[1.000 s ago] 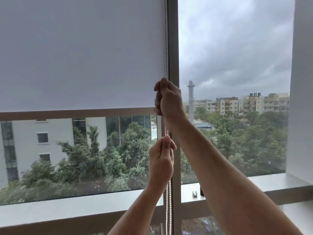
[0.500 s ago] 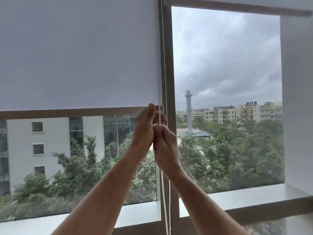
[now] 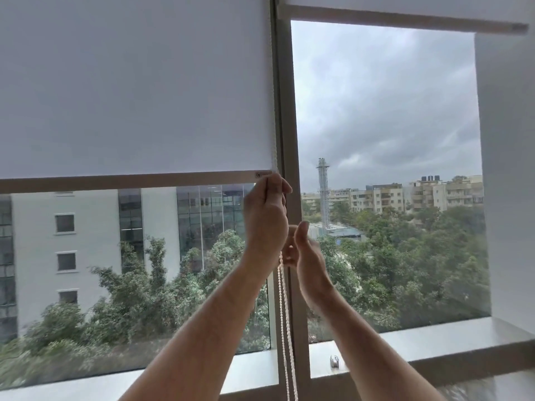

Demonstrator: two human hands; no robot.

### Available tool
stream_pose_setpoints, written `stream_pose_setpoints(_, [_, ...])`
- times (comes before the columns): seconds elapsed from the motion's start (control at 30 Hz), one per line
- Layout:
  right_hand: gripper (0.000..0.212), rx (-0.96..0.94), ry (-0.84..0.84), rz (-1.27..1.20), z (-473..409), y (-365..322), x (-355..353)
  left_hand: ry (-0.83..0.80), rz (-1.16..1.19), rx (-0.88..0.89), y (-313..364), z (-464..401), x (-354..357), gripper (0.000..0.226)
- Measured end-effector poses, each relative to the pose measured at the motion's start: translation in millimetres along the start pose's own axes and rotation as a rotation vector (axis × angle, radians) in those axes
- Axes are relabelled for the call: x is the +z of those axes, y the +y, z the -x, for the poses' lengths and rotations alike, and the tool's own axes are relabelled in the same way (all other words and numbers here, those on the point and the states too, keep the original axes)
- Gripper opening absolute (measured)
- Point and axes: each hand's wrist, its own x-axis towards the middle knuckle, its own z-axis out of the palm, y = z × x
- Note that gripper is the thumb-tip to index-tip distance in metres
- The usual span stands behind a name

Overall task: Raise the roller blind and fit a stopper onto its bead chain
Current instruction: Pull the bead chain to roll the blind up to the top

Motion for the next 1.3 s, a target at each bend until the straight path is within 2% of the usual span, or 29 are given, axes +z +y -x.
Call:
stream_pose_setpoints(0.07, [0.06, 0.009, 0.03, 0.002, -18.5, -16.9, -5.6, -0.023, 0.012, -0.008, -12.8, 17.3, -1.4, 0.038])
stream_pose_setpoints(0.17, [0.049, -0.019, 0.051, -0.076, -45.7, -52.2, -2.9, -0.019, 0.015, -0.038, -29.7, 36.8, -5.3, 0.039])
stream_pose_setpoints(0.3, [0.046, -0.024, -0.038, -0.234, -75.2, -98.3, 14.5, -0.019, 0.008, -0.045, -39.8, 51.9, -13.5, 0.041])
stream_pose_setpoints(0.4, [0.041, 0.022, 0.009, -0.264, -87.1, -115.6, 33.2, -0.005, 0.023, -0.059, -39.2, 57.3, -14.9, 0.039])
stream_pose_setpoints(0.5, [0.043, -0.144, 0.151, -0.081, -87.3, -112.9, 44.2, -0.035, 0.025, -0.06, -39.7, 57.1, -17.3, 0.038])
stream_pose_setpoints(0.57, [0.043, -0.274, 0.218, 0.054, -83.7, -109.2, 46.8, -0.111, 0.061, -0.085, -41.5, 53.8, -21.4, 0.037])
stream_pose_setpoints(0.63, [0.041, -0.345, 0.245, 0.108, -77.1, -104.8, 47.2, -0.213, 0.092, -0.131, -42.9, 47.9, -27.4, 0.036])
stream_pose_setpoints(0.7, [0.037, -0.382, 0.232, 0.127, -66.4, -98.4, 47.7, -0.259, 0.009, -0.124, -47.5, 41.0, -35.4, 0.04])
stream_pose_setpoints(0.83, [0.035, -0.353, 0.199, 0.151, -39.7, -74.0, 46.9, -0.149, -0.079, -0.141, -40.5, 13.4, -44.7, 0.057])
stream_pose_setpoints(0.93, [0.037, -0.339, 0.171, 0.168, -21.4, -53.0, 43.3, -0.105, -0.024, -0.159, -13.8, -16.2, -42.1, 0.047])
stream_pose_setpoints(1.03, [0.038, -0.315, 0.166, 0.189, -4.5, -30.9, 40.2, -0.175, 0.009, -0.115, 20.4, -44.9, -28.5, 0.038])
stream_pose_setpoints(1.13, [0.036, -0.262, 0.152, 0.138, 6.3, -19.3, 39.2, -0.201, 0.029, -0.153, 49.7, -62.7, -5.0, 0.032])
stream_pose_setpoints(1.2, [0.036, -0.243, 0.137, 0.122, 7.5, -19.4, 36.5, -0.111, 0.023, -0.163, 55.9, -67.1, 8.8, 0.034])
stream_pose_setpoints(1.3, [0.039, -0.161, 0.058, 0.024, 3.8, -23.1, 29.9, 0.039, -0.072, -0.015, 53.3, -61.1, 19.8, 0.04])
